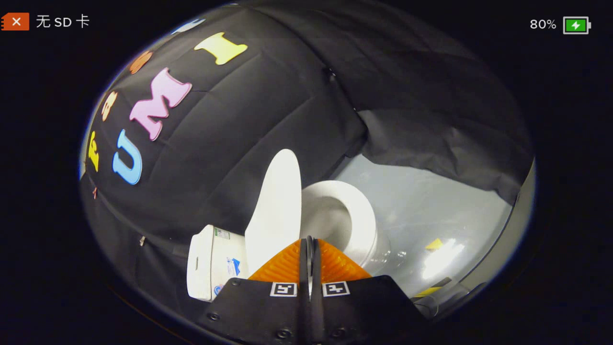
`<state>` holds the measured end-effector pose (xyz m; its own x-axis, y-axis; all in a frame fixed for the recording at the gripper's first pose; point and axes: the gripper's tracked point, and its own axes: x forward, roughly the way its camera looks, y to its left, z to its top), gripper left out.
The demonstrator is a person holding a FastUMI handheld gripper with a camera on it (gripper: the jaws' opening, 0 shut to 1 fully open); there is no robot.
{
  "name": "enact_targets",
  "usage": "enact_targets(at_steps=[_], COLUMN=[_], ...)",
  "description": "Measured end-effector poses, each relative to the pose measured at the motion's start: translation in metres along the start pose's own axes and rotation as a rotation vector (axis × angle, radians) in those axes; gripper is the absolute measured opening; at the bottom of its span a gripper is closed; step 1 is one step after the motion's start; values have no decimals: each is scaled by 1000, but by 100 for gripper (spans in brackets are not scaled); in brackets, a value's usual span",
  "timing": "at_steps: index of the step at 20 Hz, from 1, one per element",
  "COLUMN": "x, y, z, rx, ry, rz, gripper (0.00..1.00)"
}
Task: Open the toilet lid.
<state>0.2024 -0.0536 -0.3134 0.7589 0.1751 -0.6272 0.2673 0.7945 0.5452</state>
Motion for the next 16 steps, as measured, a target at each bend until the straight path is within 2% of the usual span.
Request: enact_targets(at_steps=[7, 11, 16], x=[-39, -48, -57], y=[107, 146, 190], z=[3, -8, -23], rx=[-224, -311, -392], ry=[-123, -191, -248], rz=[-47, -93, -92], gripper=[5, 5, 5])
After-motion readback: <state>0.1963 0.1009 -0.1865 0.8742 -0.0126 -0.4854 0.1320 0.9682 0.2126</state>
